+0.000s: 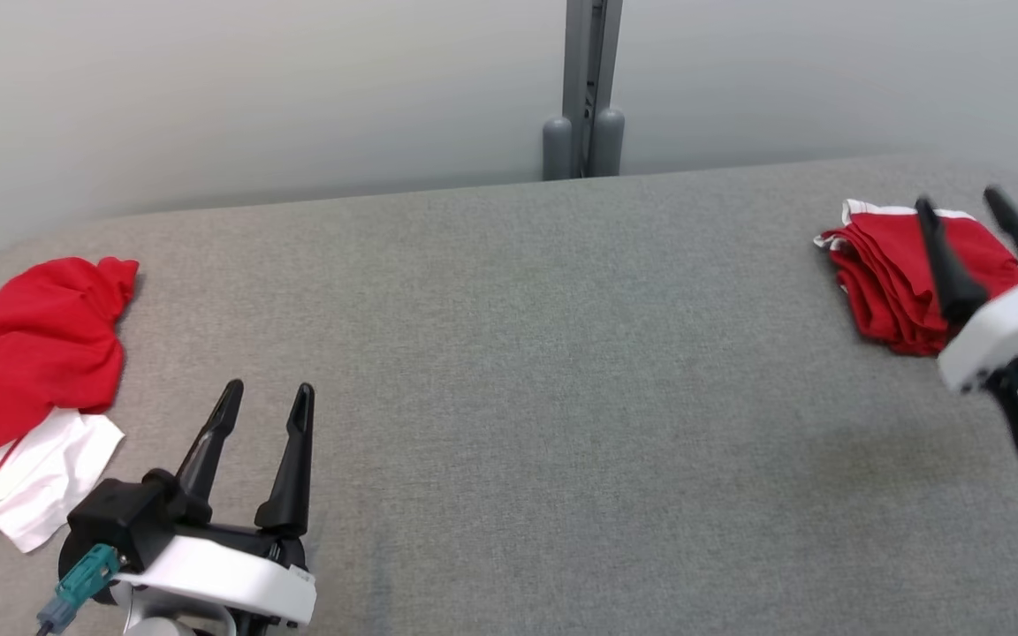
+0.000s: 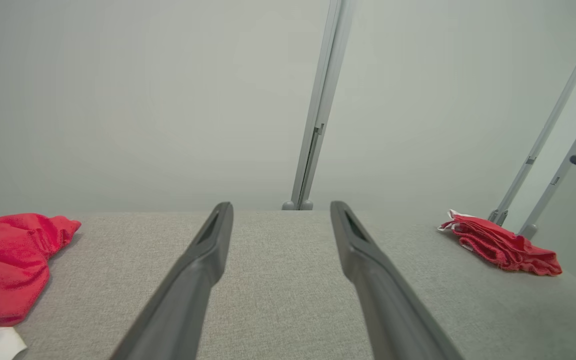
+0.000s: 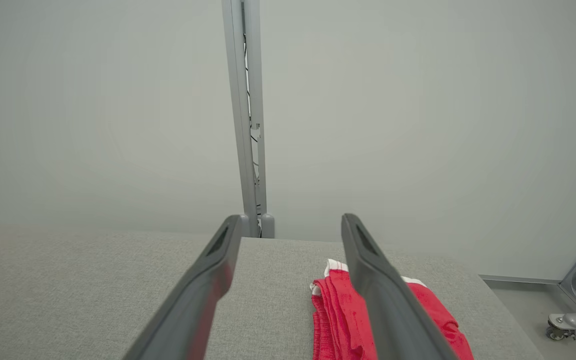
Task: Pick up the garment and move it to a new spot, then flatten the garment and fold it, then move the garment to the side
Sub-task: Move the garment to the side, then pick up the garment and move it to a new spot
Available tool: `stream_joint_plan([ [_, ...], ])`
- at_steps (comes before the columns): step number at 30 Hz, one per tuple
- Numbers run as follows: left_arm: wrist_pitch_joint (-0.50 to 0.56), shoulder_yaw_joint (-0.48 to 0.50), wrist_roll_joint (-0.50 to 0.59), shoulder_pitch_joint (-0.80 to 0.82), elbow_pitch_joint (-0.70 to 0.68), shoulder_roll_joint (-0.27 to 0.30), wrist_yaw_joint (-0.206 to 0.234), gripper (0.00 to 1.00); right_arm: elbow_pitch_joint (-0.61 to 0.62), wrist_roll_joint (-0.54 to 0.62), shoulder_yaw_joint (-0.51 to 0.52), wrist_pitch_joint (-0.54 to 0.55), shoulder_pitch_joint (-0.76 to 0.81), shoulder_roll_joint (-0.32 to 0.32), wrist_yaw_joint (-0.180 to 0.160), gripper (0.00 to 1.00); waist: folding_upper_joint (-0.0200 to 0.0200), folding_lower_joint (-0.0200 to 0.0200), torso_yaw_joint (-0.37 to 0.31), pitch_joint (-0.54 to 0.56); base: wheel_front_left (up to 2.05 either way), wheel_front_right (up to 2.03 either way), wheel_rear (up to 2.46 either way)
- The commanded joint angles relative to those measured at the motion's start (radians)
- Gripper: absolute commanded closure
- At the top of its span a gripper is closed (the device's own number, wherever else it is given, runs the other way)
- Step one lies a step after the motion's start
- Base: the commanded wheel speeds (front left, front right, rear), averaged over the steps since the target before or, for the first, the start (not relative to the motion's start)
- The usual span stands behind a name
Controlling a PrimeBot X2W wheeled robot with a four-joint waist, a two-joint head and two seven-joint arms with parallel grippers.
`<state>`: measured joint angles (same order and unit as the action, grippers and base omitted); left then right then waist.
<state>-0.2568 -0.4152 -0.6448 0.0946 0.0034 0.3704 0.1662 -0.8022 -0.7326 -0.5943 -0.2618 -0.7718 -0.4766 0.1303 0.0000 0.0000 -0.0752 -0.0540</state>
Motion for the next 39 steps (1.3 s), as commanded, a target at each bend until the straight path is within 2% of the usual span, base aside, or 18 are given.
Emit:
stream_joint_plan([
  [1,-0.004,0.011,-0.003,-0.019,-0.003,0.0,0.006,0.0,0.049,0.04,0.055,-0.004,0.072,0.022,0.001,0.0,0.0,0.0,0.02,0.021,0.0,0.0,0.0],
  [7,-0.008,0.06,0.001,-0.082,-0.001,-0.028,0.027,0.0,0.269,0.226,0.296,-0.004,0.37,0.124,0.001,0.0,0.0,0.0,0.046,0.055,0.0,0.0,0.0],
  [11,-0.009,0.115,0.039,-0.113,-0.011,-0.06,0.037,0.0,0.388,0.301,0.383,-0.004,0.523,0.197,0.001,0.0,0.0,0.0,0.063,0.066,0.0,0.0,0.0],
  [14,-0.009,0.156,0.087,-0.134,-0.011,-0.09,0.018,0.0,0.45,0.348,0.426,-0.004,0.607,0.23,0.001,0.0,0.0,0.0,0.072,0.072,0.0,0.0,0.0],
  [23,-0.009,0.229,0.217,-0.177,0.014,-0.166,-0.05,0.0,0.582,0.436,0.502,-0.004,0.732,0.3,0.001,0.0,0.0,0.0,0.074,0.075,0.0,0.0,0.0],
  [39,-0.009,0.296,0.303,-0.183,0.044,-0.237,-0.131,0.0,0.631,0.472,0.511,0.033,0.753,0.322,0.001,0.0,0.0,0.0,0.062,0.072,0.0,0.0,0.0],
])
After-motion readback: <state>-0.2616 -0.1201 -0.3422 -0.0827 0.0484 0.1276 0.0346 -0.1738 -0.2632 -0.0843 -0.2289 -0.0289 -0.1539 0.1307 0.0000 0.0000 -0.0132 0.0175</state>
